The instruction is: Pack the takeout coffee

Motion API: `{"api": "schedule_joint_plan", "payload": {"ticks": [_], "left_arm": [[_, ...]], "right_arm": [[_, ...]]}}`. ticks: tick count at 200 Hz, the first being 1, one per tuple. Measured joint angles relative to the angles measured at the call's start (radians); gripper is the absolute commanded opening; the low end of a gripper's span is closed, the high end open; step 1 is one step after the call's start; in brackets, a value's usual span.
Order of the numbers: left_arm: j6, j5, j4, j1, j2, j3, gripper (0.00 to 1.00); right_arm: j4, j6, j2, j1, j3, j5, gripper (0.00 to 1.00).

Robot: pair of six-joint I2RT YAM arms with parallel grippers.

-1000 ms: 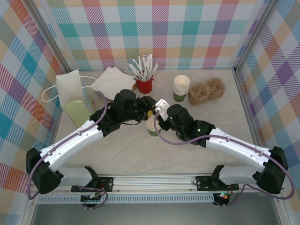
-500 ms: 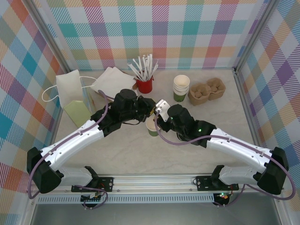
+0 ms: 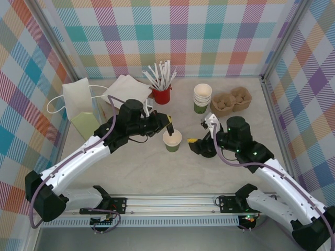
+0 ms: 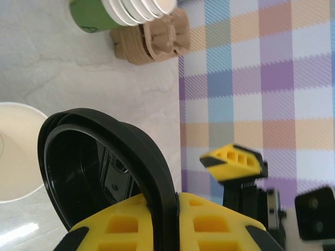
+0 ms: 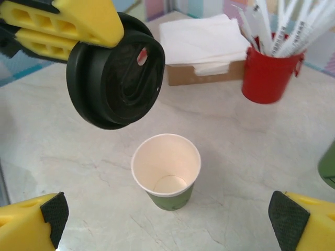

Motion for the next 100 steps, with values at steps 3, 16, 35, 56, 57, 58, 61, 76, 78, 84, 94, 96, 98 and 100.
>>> {"api": "schedule_joint_plan", "payload": {"ticks": [3, 16, 35, 56, 57, 58, 61, 76, 78, 84, 94, 96, 98, 100], "left_arm": [[0.02, 0.01, -0.004, 0.0, -0.006, 0.0, 0.01], [0.084, 0.046, -0.014, 0.0, -0.021, 0.0, 0.0], [0.169, 0.098, -0.022, 0.0, -0.039, 0.0, 0.0], [0.241, 0.143, -0.032, 0.0, -0.055, 0.0, 0.0], [0.245, 0.145, -0.032, 0.0, -0.056, 0.0, 0.0], [0.246, 0.146, -0.033, 0.0, -0.056, 0.0, 0.0], [0.256, 0.153, -0.033, 0.0, -0.057, 0.0, 0.0], [0.283, 0.178, -0.032, 0.0, -0.061, 0.0, 0.0], [0.285, 0.181, -0.032, 0.0, -0.061, 0.0, 0.0], [0.291, 0.189, -0.031, 0.0, -0.061, 0.0, 0.0], [0.298, 0.198, -0.031, 0.0, -0.061, 0.0, 0.0], [0.298, 0.2, -0.031, 0.0, -0.061, 0.0, 0.0], [0.299, 0.201, -0.031, 0.0, -0.061, 0.0, 0.0], [0.301, 0.201, -0.03, 0.0, -0.061, 0.0, 0.0]], "right_arm": [[0.009, -0.008, -0.005, -0.004, -0.007, -0.017, 1.0], [0.044, -0.045, -0.019, -0.012, -0.037, -0.089, 1.0], [0.084, -0.093, -0.019, -0.014, -0.053, -0.166, 1.0], [0.13, -0.127, -0.002, -0.014, -0.05, -0.24, 1.0], [0.133, -0.13, 0.001, -0.014, -0.049, -0.245, 1.0], [0.135, -0.13, 0.002, -0.014, -0.049, -0.247, 1.0], [0.141, -0.132, 0.009, -0.014, -0.046, -0.258, 1.0], [0.168, -0.138, 0.047, -0.014, -0.029, -0.302, 1.0], [0.171, -0.138, 0.05, -0.014, -0.027, -0.306, 1.0], [0.182, -0.139, 0.068, -0.014, -0.018, -0.319, 1.0], [0.201, -0.141, 0.095, -0.014, -0.003, -0.339, 1.0], [0.205, -0.142, 0.101, -0.014, 0.0, -0.343, 1.0], [0.208, -0.141, 0.106, -0.014, 0.003, -0.346, 1.0], [0.211, -0.141, 0.11, -0.014, 0.005, -0.349, 1.0]]}}
